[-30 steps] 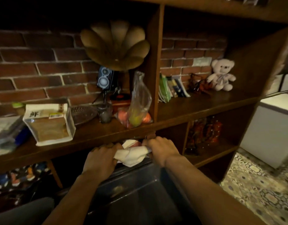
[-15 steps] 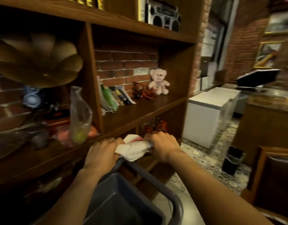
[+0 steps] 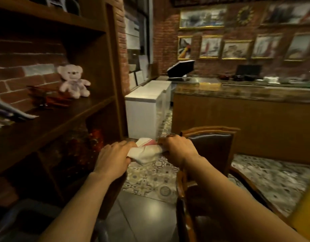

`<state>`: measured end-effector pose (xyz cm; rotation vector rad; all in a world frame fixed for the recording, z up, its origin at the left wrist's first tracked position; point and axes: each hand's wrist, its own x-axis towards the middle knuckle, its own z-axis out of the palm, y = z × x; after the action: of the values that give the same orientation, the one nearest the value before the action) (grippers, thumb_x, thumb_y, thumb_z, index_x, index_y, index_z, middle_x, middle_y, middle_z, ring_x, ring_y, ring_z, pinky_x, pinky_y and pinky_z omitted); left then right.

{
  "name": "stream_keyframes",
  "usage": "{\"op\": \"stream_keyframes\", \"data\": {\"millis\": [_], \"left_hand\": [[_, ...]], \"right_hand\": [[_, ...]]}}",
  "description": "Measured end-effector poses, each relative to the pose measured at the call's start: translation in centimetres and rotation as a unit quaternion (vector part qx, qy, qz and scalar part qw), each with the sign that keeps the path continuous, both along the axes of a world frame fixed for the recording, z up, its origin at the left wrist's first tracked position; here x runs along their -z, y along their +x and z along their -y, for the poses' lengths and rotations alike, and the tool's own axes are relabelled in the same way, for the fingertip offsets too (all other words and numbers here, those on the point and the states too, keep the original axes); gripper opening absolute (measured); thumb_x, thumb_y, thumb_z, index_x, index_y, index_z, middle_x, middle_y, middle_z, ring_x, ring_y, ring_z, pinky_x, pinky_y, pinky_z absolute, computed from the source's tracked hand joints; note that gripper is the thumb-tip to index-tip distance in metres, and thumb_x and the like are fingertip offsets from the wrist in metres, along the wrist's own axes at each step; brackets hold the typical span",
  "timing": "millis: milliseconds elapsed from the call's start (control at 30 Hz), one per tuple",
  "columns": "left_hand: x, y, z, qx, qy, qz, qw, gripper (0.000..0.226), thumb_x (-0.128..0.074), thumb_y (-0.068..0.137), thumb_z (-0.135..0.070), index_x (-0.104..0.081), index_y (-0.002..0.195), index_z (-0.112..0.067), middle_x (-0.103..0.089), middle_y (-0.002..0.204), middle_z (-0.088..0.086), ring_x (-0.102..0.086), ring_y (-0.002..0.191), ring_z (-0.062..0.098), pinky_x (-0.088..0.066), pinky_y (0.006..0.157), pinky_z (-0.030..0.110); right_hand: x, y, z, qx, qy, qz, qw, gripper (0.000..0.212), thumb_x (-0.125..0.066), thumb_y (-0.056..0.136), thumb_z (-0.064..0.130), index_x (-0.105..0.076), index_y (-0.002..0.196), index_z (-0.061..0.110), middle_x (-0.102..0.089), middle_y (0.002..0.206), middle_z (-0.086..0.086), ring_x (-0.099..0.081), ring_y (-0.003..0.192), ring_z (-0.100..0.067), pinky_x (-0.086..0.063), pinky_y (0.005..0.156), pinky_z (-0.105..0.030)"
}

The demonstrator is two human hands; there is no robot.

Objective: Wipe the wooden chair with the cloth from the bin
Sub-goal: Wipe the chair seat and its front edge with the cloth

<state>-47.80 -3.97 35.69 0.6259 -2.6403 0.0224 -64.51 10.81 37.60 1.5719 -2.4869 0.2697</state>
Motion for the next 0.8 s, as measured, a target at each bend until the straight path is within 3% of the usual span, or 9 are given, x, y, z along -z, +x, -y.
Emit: {"op": "stream_keyframes", "data": {"millis": [233,400,533,800], "left_hand": [[2.8,-12.9,-5.2,0.075,0.011,0.022,0.997,0.044,-0.074,0.085,-0.029,-0.057,0.124,-0.040,-0.068,0.117,-0.008,-0.065,0.103,0.025,-0.050,0.076,0.039],[7.0,-17.1,-7.2,0.095,0.027,0.040,0.994,0.041,-0.077,0.082,-0.024,-0.061,0.117,-0.037,-0.071,0.110,-0.007,-0.067,0.096,0.025,-0.041,0.068,0.035],[11.1,-18.7,-7.5,0.104,0.054,0.066,0.991,0.040,-0.076,0.082,-0.020,-0.060,0.117,-0.034,-0.069,0.104,-0.005,-0.066,0.093,0.024,-0.043,0.069,0.035],[20.8,-20.7,-6.2,0.120,0.088,0.085,0.985,0.066,-0.076,0.079,-0.012,-0.053,0.138,-0.030,-0.070,0.120,0.002,-0.066,0.103,0.029,-0.051,0.078,0.040]], "right_hand": [[2.6,-11.1,-7.5,0.075,0.004,0.037,0.996,0.030,-0.064,0.092,0.025,-0.064,0.122,0.030,-0.069,0.116,-0.007,-0.067,0.102,-0.034,-0.046,0.072,-0.039],[7.5,-14.7,-10.1,0.077,0.002,0.067,0.995,0.033,-0.066,0.090,0.029,-0.060,0.123,0.034,-0.066,0.116,-0.002,-0.065,0.102,-0.032,-0.041,0.071,-0.037],[12.1,-16.1,-10.7,0.090,0.008,0.089,0.992,0.034,-0.067,0.090,0.028,-0.059,0.122,0.033,-0.062,0.109,0.000,-0.064,0.099,-0.030,-0.038,0.068,-0.036],[21.8,-16.9,-10.0,0.113,0.028,0.102,0.988,0.047,-0.067,0.091,0.031,-0.050,0.135,0.033,-0.061,0.123,-0.003,-0.059,0.112,-0.030,-0.052,0.078,-0.043]]}}
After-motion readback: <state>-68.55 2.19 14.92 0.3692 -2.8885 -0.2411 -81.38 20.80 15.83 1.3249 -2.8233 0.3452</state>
